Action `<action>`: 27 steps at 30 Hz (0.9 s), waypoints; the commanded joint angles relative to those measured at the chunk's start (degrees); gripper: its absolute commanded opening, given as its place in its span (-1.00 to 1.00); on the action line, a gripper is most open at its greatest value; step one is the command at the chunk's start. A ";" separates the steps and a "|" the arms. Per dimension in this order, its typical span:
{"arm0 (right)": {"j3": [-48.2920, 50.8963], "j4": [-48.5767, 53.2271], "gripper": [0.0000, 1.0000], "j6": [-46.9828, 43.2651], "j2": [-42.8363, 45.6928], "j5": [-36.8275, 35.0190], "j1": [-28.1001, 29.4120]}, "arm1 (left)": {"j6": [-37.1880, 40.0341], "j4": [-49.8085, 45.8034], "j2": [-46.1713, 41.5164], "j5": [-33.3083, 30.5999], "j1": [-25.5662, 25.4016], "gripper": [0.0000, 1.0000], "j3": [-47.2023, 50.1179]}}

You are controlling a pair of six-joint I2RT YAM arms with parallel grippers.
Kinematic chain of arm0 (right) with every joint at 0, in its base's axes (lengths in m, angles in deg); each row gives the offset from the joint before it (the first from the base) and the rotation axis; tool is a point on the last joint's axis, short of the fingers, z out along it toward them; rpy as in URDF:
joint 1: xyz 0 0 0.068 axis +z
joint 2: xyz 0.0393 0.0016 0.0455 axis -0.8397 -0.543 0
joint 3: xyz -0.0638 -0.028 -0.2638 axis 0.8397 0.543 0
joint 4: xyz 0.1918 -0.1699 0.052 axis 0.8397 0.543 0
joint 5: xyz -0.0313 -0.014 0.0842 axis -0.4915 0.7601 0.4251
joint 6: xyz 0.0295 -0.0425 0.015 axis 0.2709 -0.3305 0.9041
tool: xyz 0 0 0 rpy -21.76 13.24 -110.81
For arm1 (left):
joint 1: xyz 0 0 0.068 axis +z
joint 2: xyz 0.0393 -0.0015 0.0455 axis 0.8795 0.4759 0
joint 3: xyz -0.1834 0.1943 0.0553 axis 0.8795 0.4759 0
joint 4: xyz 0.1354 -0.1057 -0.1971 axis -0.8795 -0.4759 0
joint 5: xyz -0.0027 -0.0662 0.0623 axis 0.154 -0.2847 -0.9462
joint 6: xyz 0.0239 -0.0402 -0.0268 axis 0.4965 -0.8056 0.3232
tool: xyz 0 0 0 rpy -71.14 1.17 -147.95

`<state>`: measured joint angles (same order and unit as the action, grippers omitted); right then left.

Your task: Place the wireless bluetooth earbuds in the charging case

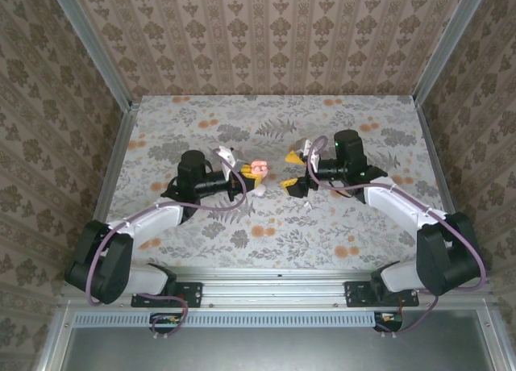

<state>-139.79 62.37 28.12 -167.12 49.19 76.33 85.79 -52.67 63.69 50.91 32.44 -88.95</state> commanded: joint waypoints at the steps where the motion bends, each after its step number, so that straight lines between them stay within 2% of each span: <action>1: -3.23 8.90 0.75 -11.53 -1.66 4.73 0.03 | 1.62 -1.47 -1.79 1.86 0.04 -0.74 -1.82; 11: -8.49 10.88 0.71 -14.20 -7.88 5.36 2.13 | 2.42 -1.29 -1.61 2.68 -1.44 -0.74 -1.78; 27: -17.70 22.88 0.55 -24.31 -13.07 9.84 6.70 | 4.37 -3.60 -2.56 1.73 -2.36 -0.74 -2.01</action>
<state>-155.96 81.10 8.34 -179.29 55.24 82.43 88.34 -55.40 62.97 51.90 30.58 -89.21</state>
